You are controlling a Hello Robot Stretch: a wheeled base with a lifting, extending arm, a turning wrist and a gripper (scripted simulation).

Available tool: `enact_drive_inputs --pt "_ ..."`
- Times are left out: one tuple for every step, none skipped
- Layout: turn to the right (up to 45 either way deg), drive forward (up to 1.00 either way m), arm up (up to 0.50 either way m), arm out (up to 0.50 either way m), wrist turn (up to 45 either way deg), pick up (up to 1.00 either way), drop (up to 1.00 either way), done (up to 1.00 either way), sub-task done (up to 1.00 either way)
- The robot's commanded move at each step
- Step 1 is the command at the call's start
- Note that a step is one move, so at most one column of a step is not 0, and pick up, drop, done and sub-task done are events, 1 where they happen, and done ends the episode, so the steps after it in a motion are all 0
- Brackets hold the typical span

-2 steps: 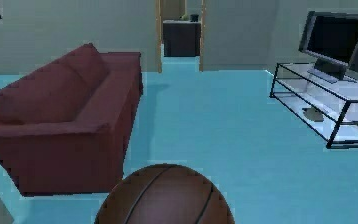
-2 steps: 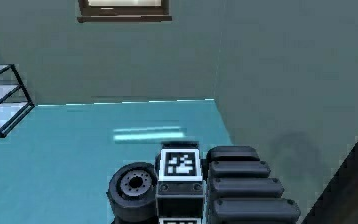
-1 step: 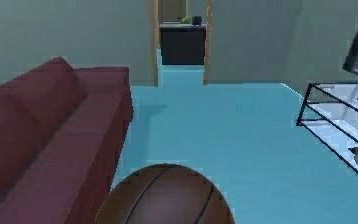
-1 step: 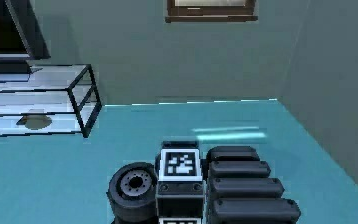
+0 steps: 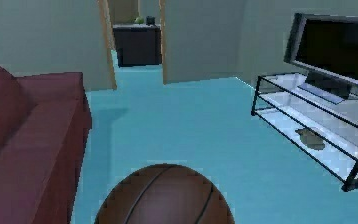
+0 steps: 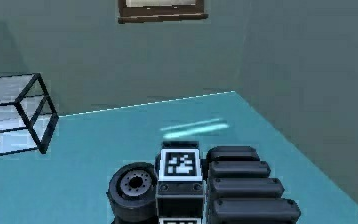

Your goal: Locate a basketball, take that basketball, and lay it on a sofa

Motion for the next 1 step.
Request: enact_drive_inputs --pt "0.0 0.10 0.00 0.00 0.0 0.00 0.00 0.00 0.00"
